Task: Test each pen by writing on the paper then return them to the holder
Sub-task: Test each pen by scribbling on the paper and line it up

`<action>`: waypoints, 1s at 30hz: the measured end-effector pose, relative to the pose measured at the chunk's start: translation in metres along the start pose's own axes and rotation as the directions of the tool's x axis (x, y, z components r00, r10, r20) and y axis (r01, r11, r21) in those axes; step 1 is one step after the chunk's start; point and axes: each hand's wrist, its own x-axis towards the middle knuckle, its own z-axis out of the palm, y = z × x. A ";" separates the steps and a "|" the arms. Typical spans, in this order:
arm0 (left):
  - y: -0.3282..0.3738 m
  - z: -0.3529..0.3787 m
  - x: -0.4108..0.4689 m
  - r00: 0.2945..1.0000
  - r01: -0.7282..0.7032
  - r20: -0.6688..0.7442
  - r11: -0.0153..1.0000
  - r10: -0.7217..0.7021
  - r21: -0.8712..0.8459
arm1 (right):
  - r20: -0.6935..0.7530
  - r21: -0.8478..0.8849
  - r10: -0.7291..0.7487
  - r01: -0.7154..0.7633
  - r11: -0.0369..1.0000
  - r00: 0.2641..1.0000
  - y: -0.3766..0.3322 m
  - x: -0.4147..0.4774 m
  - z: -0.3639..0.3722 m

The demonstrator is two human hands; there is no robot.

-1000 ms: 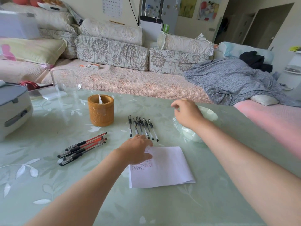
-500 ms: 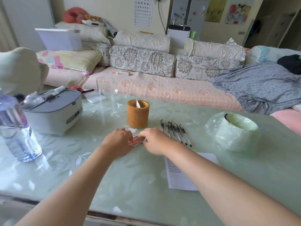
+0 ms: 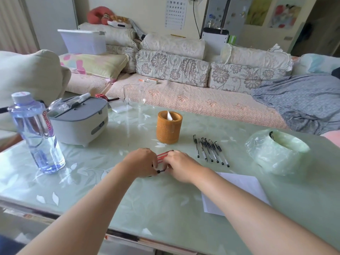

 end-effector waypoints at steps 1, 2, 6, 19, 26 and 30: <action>0.003 -0.001 0.001 1.000 -0.016 0.002 1.000 0.016 -0.014 | -0.009 0.029 0.019 -0.019 0.999 1.000 0.003 -0.004 -0.002; 0.007 -0.002 0.002 0.999 -0.032 -0.004 0.999 0.032 -0.024 | -0.023 0.054 0.038 -0.037 0.998 0.999 0.007 -0.008 -0.006; 0.027 -0.004 0.005 0.999 -0.051 -0.020 0.995 0.050 -0.080 | -0.051 0.088 0.118 -0.113 0.990 0.992 0.028 -0.030 -0.023; 0.115 0.013 0.030 0.970 -0.234 0.026 0.962 0.240 -0.138 | -0.087 0.090 0.228 -0.220 0.971 0.970 0.077 -0.116 -0.030; 0.151 0.022 0.042 0.950 -0.292 0.033 0.921 0.310 -0.256 | -0.105 0.162 0.270 -0.251 0.954 0.957 0.099 -0.137 -0.026; 0.154 0.016 0.046 0.944 -0.250 0.140 0.924 0.299 -0.290 | -0.079 0.153 0.256 -0.242 0.958 0.963 0.105 -0.137 -0.030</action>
